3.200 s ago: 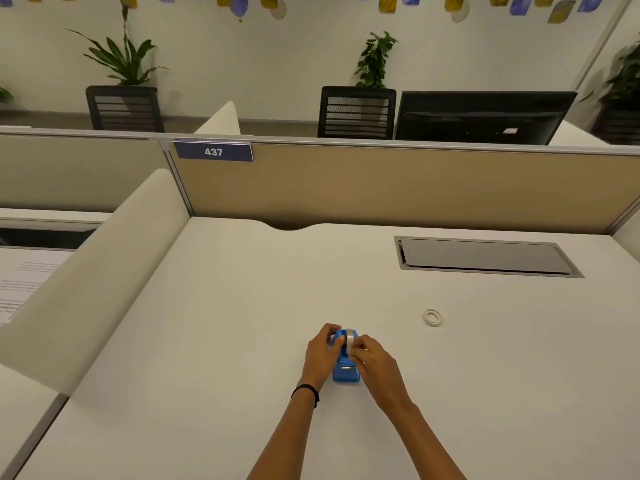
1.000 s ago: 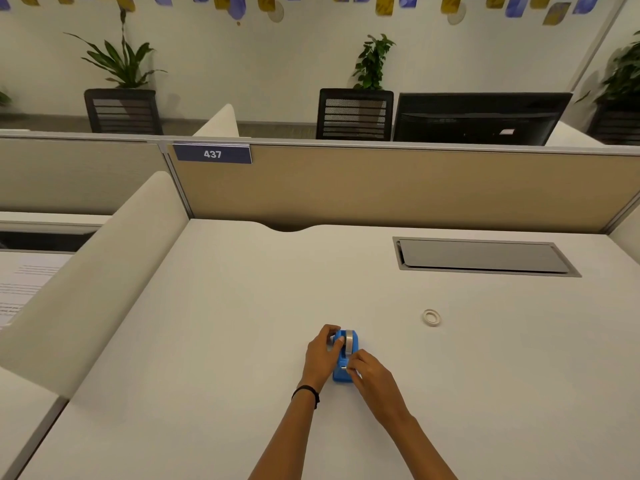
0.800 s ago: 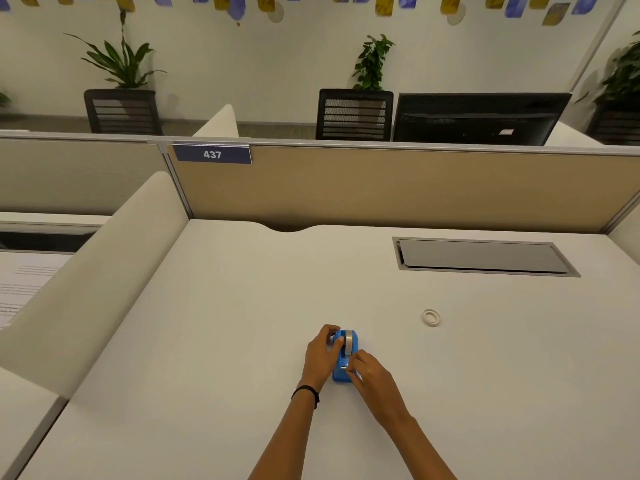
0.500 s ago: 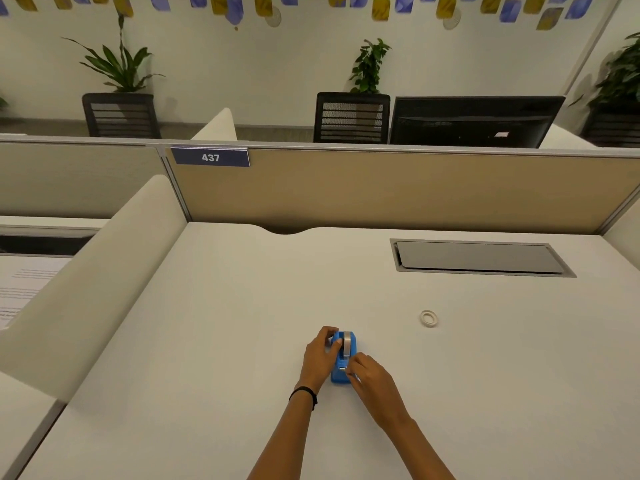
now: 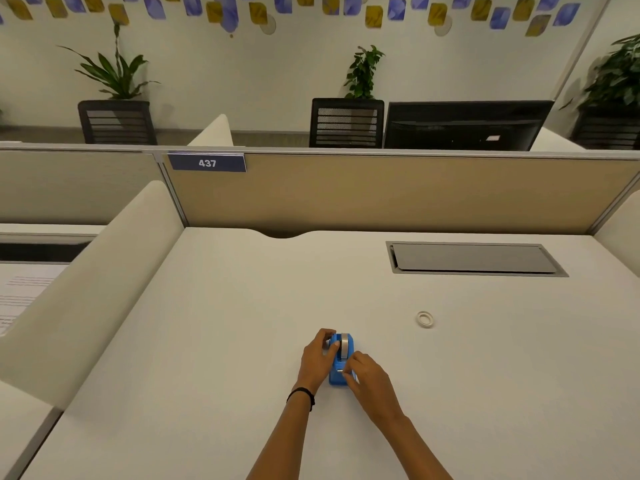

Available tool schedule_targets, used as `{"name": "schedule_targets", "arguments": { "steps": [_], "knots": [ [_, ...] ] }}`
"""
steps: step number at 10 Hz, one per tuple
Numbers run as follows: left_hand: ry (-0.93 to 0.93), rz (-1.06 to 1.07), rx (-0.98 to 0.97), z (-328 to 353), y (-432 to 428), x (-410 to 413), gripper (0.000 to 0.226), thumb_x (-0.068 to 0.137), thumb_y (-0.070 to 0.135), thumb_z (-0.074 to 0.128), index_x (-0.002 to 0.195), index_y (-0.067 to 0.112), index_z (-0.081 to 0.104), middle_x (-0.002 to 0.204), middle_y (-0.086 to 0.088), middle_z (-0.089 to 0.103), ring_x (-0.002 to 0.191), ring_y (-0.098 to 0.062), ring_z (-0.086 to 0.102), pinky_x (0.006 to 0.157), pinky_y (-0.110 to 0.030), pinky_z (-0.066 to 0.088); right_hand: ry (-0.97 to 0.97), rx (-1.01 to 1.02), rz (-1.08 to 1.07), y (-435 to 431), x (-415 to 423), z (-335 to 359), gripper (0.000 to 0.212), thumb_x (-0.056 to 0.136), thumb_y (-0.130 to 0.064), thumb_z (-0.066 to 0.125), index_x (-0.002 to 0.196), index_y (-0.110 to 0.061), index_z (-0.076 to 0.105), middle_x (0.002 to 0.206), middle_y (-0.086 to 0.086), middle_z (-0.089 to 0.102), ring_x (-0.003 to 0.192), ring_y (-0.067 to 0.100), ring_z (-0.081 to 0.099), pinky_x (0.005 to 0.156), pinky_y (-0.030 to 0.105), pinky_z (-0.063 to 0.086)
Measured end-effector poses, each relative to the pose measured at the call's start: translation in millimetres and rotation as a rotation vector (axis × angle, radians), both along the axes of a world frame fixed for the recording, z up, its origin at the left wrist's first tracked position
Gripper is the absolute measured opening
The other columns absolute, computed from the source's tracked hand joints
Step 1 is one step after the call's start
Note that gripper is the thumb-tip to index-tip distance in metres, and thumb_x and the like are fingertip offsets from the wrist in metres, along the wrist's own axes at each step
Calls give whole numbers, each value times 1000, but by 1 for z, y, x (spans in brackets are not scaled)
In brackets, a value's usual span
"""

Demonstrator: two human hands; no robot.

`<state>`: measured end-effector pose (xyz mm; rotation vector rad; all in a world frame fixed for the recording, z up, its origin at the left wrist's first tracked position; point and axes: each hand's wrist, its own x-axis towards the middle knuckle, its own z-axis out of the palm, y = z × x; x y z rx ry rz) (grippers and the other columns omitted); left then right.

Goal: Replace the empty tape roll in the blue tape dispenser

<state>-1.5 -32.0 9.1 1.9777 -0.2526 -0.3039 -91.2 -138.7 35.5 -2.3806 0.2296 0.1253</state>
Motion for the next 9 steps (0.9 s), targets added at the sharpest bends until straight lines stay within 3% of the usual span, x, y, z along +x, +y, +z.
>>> {"name": "schedule_targets", "arguments": {
  "steps": [1, 2, 3, 4, 5, 6, 7, 9],
  "knots": [
    [10, -4, -10, 1, 0, -1, 25, 92, 21, 50, 116, 11, 51, 118, -7, 61, 100, -12, 55, 82, -14, 43, -8, -7, 9, -1, -1, -3, 30, 91, -23, 51, 115, -5, 54, 121, 8, 59, 106, 17, 56, 91, 14, 40],
    [15, -9, -15, 1, 0, -2, 25, 92, 21, 50, 116, 12, 51, 117, -7, 61, 102, -15, 56, 84, -15, 43, -72, -18, -19, -2, -1, -3, 20, 90, -23, 53, 102, -9, 60, 108, 9, 63, 93, 13, 58, 77, 1, 36],
    [17, -21, -11, 1, 1, -3, 27, 92, 21, 49, 118, 12, 49, 119, -7, 60, 104, -15, 55, 88, -19, 43, -103, -26, -23, -3, 2, -5, 16, 90, -21, 53, 98, -9, 60, 105, 9, 64, 89, 12, 57, 73, 0, 36],
    [37, -41, 10, 6, 2, -3, 28, 93, 20, 48, 120, 13, 48, 121, -8, 60, 107, -19, 56, 90, -22, 44, -106, -81, 0, -3, 6, -3, 16, 91, -18, 51, 99, -6, 58, 106, 12, 63, 91, 20, 58, 80, 17, 44],
    [90, -89, 67, 7, 5, -2, 31, 94, 18, 46, 125, 13, 45, 128, -10, 56, 118, -22, 52, 97, -27, 41, -77, -216, 147, -4, 6, -3, 22, 92, -19, 48, 105, -5, 58, 113, 12, 62, 98, 23, 57, 87, 25, 44],
    [115, -144, 94, 22, 8, -7, 36, 95, 18, 44, 131, 13, 41, 135, -9, 51, 123, -24, 49, 102, -30, 39, -89, -201, 178, -6, -1, 7, 26, 89, -23, 54, 111, -10, 60, 118, 9, 62, 103, 22, 57, 89, 22, 42],
    [116, -236, 154, 32, 15, -7, 43, 95, 19, 44, 136, 15, 34, 138, -11, 48, 124, -25, 47, 105, -33, 37, -54, -79, 169, -17, -4, 23, 25, 85, -24, 61, 110, -19, 61, 119, -1, 62, 107, 11, 55, 87, 7, 34],
    [142, -327, 335, 26, 26, -1, 48, 95, 23, 43, 140, 19, 27, 140, -11, 45, 125, -25, 47, 107, -37, 37, -18, -53, 153, -43, 7, 29, 24, 86, -25, 58, 110, -26, 58, 119, -3, 61, 108, 13, 55, 94, 23, 41]
  ]
}}
